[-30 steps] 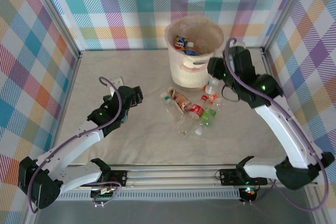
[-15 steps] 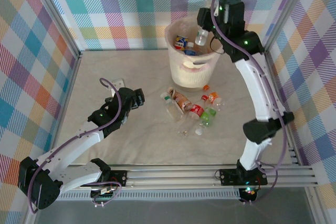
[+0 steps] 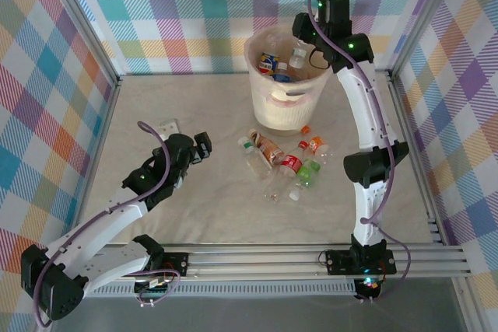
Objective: Put the plastic bottles in the bin
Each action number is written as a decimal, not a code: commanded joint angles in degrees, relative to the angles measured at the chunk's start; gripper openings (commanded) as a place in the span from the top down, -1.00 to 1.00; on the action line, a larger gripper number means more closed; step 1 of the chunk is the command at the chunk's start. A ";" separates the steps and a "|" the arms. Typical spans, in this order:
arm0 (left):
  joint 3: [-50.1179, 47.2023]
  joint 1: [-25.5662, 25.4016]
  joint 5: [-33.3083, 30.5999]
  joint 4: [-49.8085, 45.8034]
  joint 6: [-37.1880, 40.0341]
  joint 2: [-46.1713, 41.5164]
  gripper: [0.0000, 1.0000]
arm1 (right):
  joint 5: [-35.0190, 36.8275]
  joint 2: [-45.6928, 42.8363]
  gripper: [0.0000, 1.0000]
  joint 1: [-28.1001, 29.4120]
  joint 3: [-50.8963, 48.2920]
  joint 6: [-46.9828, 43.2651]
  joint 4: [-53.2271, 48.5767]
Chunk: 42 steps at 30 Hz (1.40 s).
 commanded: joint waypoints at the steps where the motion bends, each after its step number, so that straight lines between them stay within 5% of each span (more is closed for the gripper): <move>1: -0.48 0.00 -1.71 -1.77 -0.42 -0.98 -1.00 | -1.55 0.59 0.12 -0.38 1.11 1.41 -1.68; 29: -0.93 0.02 -3.45 -3.19 -0.38 -1.92 -1.00 | -6.86 7.30 -0.16 -2.36 -2.19 4.41 -6.57; 42: -1.04 0.08 -3.77 -3.59 -0.25 -2.11 -1.00 | -7.12 7.30 -0.73 -3.87 -2.05 4.16 -5.67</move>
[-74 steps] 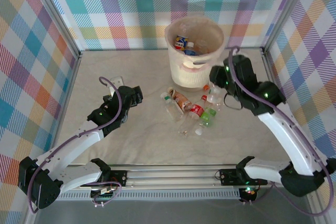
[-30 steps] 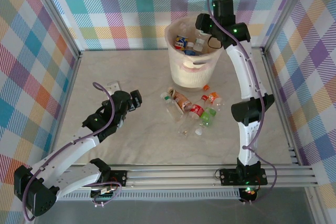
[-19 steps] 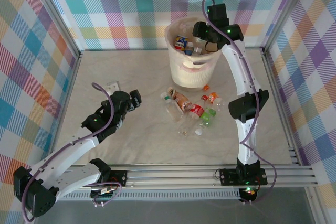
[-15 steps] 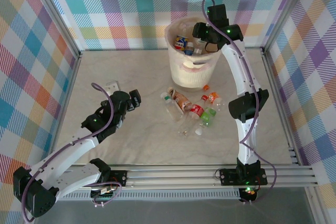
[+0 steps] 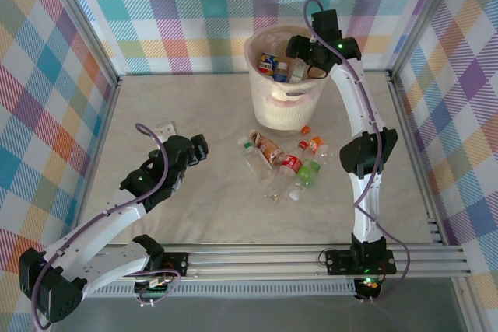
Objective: Put the plastic bottles in the bin
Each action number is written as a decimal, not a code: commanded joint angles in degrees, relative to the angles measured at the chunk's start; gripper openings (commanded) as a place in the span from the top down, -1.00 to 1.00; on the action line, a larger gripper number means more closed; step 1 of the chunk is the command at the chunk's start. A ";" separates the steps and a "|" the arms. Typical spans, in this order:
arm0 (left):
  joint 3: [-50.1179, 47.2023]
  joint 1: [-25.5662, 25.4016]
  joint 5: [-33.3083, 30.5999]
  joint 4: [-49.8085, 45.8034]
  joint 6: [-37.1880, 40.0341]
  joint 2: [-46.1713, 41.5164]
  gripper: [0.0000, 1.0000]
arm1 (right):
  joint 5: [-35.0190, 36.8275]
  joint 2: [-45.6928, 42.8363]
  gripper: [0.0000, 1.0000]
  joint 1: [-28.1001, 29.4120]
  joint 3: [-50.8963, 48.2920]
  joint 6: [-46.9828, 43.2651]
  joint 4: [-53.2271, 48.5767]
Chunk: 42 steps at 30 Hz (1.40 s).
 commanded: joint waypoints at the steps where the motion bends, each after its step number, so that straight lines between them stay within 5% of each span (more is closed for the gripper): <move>1: -0.81 0.02 -1.32 -0.83 -0.32 -1.00 -1.00 | 0.29 -1.10 -0.75 -0.30 0.02 -0.85 0.80; 8: -1.06 0.01 -1.41 -0.92 -0.38 -1.01 -1.00 | -0.83 -3.14 -0.82 -0.37 -0.04 -2.67 1.42; 24: -1.08 0.00 -0.91 -0.56 -0.73 -0.79 -1.00 | -7.85 -6.62 -0.05 -0.19 -3.24 -4.79 -0.95; 42: -1.62 0.00 -1.09 -1.55 -1.32 -2.55 -1.00 | -12.12 -8.85 0.01 0.65 -7.69 -8.00 -4.28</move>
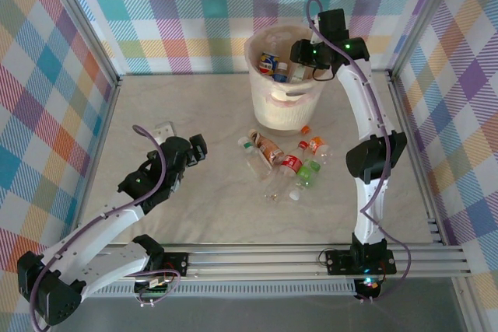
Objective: Put the plastic bottles in the bin
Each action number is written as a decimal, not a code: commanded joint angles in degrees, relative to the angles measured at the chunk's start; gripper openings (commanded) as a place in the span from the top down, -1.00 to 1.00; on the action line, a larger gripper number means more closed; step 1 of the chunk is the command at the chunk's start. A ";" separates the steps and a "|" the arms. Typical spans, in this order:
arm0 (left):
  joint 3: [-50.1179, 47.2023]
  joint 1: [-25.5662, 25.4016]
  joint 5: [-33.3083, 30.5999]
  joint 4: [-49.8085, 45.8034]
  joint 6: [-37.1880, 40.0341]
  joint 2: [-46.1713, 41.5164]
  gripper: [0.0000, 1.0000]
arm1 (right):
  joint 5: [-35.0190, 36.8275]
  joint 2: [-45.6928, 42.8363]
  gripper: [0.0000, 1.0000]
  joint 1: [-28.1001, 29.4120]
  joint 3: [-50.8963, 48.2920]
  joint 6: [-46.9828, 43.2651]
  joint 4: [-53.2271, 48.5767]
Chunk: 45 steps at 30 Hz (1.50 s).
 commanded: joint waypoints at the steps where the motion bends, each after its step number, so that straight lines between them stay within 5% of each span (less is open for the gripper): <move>1: -1.23 0.00 -1.09 -1.55 -1.18 -1.17 -1.00 | -2.73 -3.24 0.01 1.10 -0.95 -1.34 -4.33; 14: -2.25 0.00 -3.09 -2.77 -1.70 -3.56 -1.00 | 0.98 -14.65 -0.38 2.69 -5.95 -4.29 -6.68; 23: -3.06 0.08 -3.66 -1.50 -2.36 -3.59 -1.00 | 4.43 -38.26 -0.65 2.94 -41.93 0.06 5.08; 32: -5.03 0.09 -5.33 1.93 -2.55 -3.16 -1.00 | 5.18 -54.45 -0.88 2.99 -70.26 8.42 5.17; 45: -5.51 0.11 -6.31 3.65 -5.34 0.00 -1.00 | -1.33 -53.05 -0.99 3.08 -92.61 18.50 15.30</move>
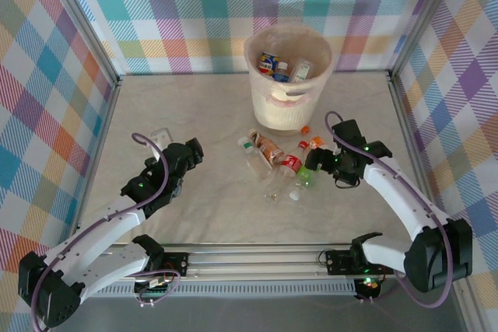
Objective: Put the plastic bottles in the bin
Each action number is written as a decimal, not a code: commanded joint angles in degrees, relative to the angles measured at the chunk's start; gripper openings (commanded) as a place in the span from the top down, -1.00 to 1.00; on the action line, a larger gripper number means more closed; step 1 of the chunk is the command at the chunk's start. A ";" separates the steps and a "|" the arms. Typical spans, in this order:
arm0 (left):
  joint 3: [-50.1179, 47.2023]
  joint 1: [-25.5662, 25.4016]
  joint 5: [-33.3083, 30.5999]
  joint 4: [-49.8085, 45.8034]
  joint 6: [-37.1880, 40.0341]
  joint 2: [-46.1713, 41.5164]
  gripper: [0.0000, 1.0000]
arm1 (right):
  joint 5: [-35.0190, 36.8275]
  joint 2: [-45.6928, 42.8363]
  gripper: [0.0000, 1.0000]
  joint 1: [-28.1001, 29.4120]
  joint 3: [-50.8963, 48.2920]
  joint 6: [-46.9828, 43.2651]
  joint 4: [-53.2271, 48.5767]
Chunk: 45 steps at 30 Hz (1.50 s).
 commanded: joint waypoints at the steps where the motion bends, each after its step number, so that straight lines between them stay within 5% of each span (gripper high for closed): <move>1: -0.60 0.09 -1.67 1.49 -1.56 0.73 -1.00 | -3.64 2.88 -0.99 0.26 -1.58 3.60 6.79; 15: -0.06 0.21 -1.96 1.12 -1.75 2.27 -1.00 | -3.02 12.81 -0.98 0.26 -3.21 3.81 13.39; 30: 0.03 0.20 -1.71 0.88 -1.80 2.48 -1.00 | -1.84 17.39 -0.49 0.26 -4.09 3.18 14.70; 40: 0.26 0.26 -1.45 0.94 -1.81 2.70 -1.00 | -1.27 18.37 -0.45 0.23 -6.34 3.04 14.74; 45: 0.54 0.28 -1.17 1.00 -1.94 3.05 -1.00 | -1.84 18.48 -0.22 0.27 -7.08 3.22 15.54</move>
